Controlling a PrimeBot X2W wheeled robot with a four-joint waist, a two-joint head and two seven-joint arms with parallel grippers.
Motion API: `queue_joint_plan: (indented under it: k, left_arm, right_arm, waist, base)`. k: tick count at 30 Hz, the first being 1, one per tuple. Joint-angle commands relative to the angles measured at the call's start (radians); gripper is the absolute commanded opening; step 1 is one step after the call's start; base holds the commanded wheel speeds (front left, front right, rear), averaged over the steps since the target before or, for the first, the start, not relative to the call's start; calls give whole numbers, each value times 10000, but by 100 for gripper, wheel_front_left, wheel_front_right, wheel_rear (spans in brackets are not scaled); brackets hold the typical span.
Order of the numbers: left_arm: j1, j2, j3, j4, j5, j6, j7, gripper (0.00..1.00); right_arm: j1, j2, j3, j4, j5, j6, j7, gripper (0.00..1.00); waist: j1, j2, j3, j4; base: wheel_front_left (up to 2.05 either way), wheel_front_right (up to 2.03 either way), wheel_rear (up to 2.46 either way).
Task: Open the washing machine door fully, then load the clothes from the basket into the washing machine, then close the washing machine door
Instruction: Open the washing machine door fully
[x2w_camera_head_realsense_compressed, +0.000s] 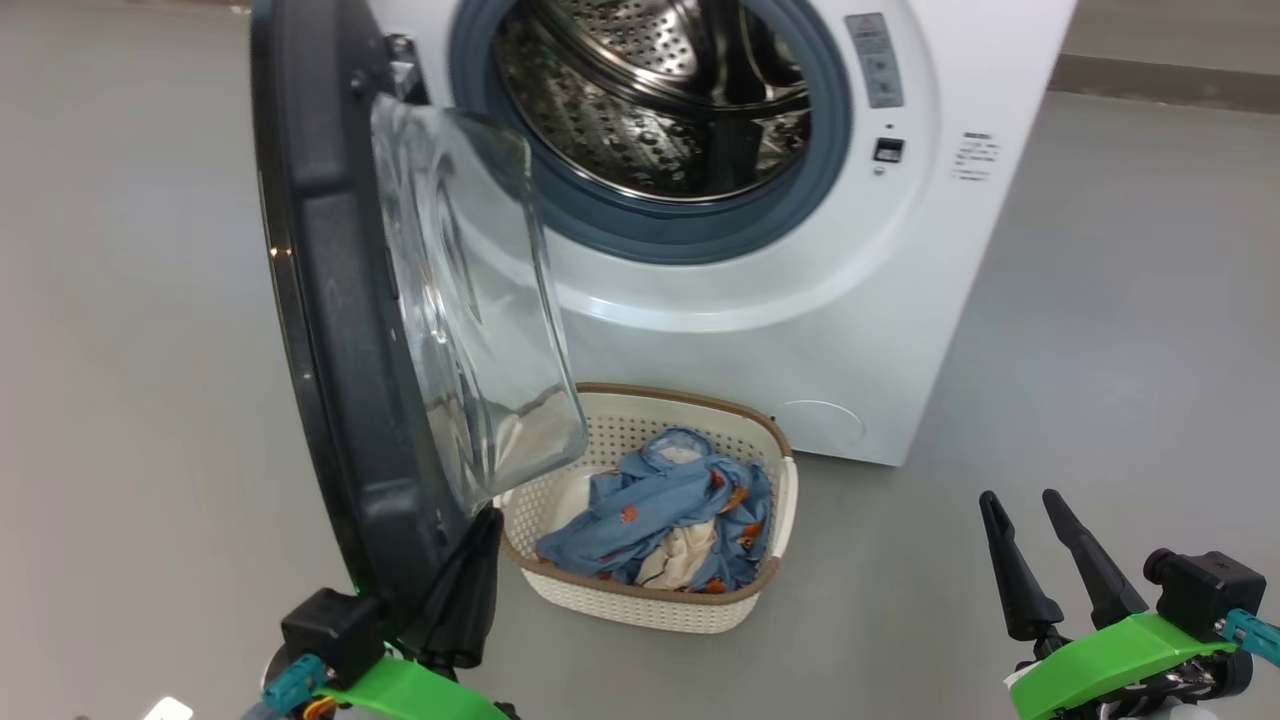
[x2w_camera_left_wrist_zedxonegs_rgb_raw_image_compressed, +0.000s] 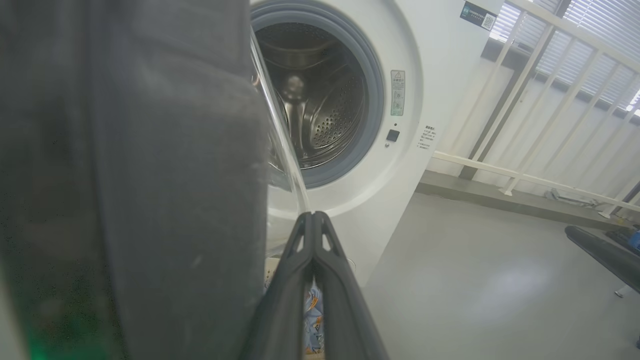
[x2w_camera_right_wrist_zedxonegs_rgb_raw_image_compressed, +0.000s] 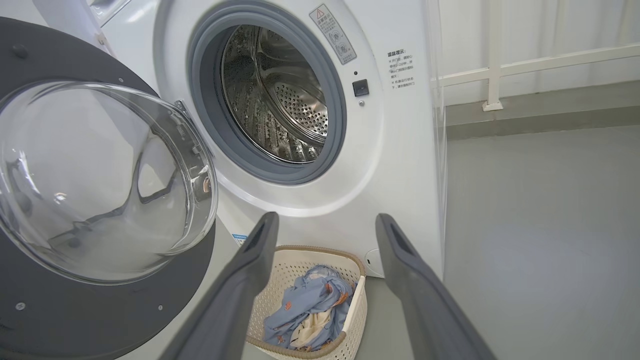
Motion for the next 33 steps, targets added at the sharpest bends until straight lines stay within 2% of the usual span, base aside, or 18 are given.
queue_joint_plan:
  k: [1, 5, 12, 23, 33]
  left_arm:
    - [-206, 291, 596, -192, -45, 181, -11, 0]
    - [-259, 448, 896, -289, -196, 462, 244, 0]
    - [-495, 959, 1385, -370, -327, 808, 794, 0]
    - [-1101, 1852, 1991, 40, -605, 828, 1463, 0]
    - [-1979, 2647, 2565, 1054, -761, 747, 1572, 0]
  right_arm:
    - [-182, -62, 156, -216, 19, 14, -130, 100]
    - [-168, 0, 141, -241, -11, 14, -130, 100]
    - [-175, 94, 109, -255, -53, 14, -130, 100]
    - [-301, 160, 52, -381, -91, 14, -130, 100]
    - [-543, 172, 72, -479, -161, 14, -130, 100]
  waist:
    - [0, 0, -58, 384]
    - [0, 0, -60, 826]
    - [0, 0, 15, 1169]
    - [0, 0, 272, 1589]
    - [0, 0, 785, 1724]
  base:
    - [0, 0, 0]
    - [0, 0, 0]
    - [0, 0, 0]
    - [0, 0, 0]
    - [0, 0, 0]
